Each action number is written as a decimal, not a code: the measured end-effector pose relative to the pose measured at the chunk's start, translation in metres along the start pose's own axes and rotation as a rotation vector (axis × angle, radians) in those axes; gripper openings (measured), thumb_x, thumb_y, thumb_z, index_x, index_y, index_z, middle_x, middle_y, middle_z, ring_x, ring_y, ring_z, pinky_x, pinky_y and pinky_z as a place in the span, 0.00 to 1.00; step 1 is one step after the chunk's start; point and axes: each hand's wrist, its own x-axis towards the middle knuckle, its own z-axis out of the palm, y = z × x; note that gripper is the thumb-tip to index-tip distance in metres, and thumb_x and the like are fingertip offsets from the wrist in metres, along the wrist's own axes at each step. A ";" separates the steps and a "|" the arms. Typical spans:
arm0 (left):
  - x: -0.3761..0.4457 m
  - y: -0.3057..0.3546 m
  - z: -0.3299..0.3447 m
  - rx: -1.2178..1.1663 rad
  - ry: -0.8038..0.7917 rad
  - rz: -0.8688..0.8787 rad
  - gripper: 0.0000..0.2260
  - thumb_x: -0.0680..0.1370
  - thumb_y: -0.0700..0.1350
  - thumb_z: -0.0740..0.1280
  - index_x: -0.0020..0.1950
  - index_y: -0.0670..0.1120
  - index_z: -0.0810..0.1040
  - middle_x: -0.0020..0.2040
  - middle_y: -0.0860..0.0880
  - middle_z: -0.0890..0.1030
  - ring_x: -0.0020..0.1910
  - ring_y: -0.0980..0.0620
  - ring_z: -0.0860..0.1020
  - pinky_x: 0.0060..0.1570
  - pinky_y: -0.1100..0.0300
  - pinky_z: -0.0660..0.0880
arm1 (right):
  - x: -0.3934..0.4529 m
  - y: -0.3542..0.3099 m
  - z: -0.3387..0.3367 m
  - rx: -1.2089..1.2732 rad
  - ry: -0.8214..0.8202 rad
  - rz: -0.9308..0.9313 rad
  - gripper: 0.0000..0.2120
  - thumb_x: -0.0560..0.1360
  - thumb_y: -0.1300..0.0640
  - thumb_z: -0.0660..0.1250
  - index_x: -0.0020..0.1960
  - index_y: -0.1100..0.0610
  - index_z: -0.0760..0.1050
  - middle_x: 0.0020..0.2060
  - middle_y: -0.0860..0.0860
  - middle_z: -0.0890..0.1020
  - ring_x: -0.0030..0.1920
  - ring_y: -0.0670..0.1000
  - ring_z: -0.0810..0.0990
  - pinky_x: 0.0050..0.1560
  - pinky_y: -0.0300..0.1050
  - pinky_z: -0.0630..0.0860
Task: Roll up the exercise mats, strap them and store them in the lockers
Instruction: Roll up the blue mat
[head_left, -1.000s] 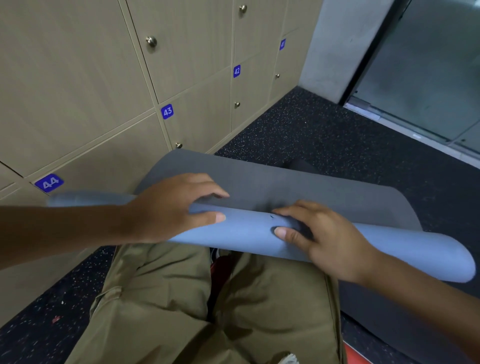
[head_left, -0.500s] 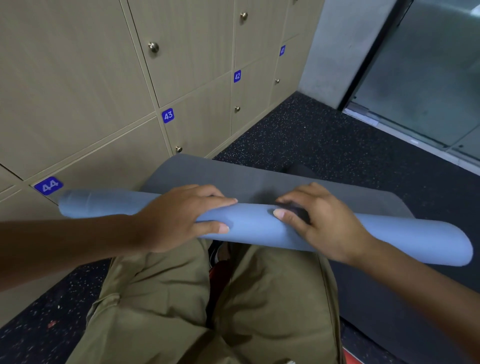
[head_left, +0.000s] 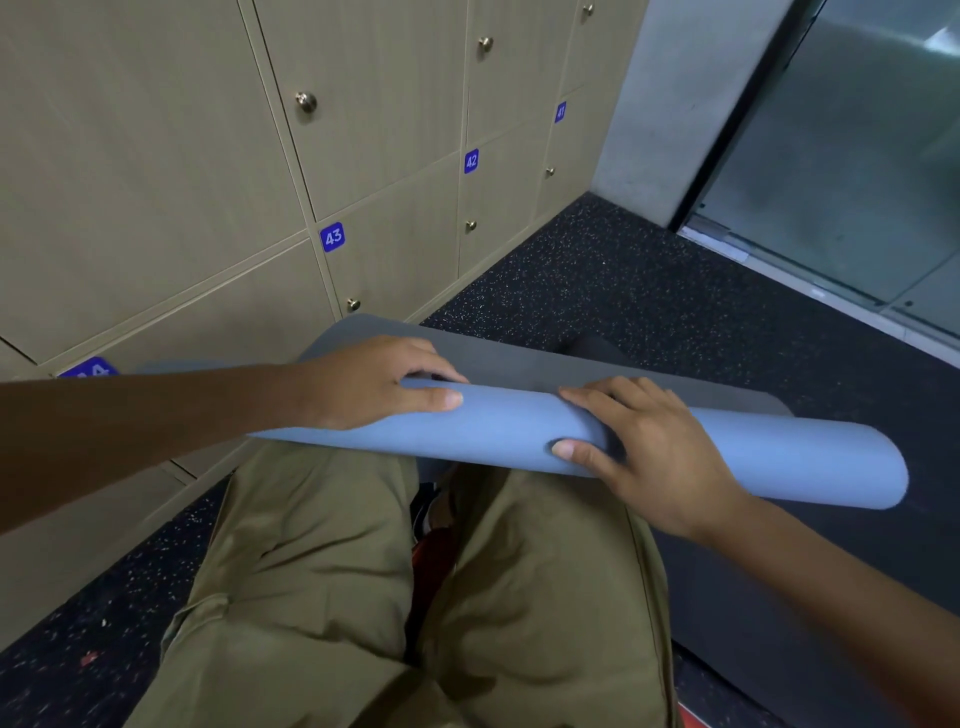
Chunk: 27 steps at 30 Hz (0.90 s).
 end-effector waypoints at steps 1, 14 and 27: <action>-0.001 -0.001 0.003 0.059 0.080 0.026 0.28 0.76 0.68 0.60 0.67 0.54 0.81 0.58 0.58 0.79 0.58 0.61 0.76 0.63 0.63 0.69 | 0.003 0.003 -0.001 0.026 -0.012 0.002 0.32 0.78 0.28 0.53 0.72 0.46 0.74 0.59 0.45 0.79 0.59 0.52 0.75 0.61 0.52 0.72; -0.012 0.000 0.043 0.473 0.438 0.194 0.33 0.76 0.68 0.62 0.74 0.49 0.76 0.64 0.51 0.81 0.58 0.47 0.79 0.59 0.58 0.69 | 0.043 0.016 -0.017 0.242 -0.253 0.117 0.26 0.75 0.28 0.57 0.66 0.39 0.76 0.57 0.40 0.79 0.59 0.44 0.76 0.62 0.49 0.72; 0.023 -0.004 0.001 0.072 0.083 -0.037 0.34 0.70 0.74 0.62 0.71 0.60 0.76 0.65 0.63 0.80 0.64 0.61 0.77 0.69 0.55 0.70 | 0.034 0.012 -0.005 -0.172 0.013 -0.055 0.36 0.77 0.28 0.50 0.73 0.51 0.72 0.61 0.51 0.78 0.58 0.56 0.75 0.59 0.54 0.71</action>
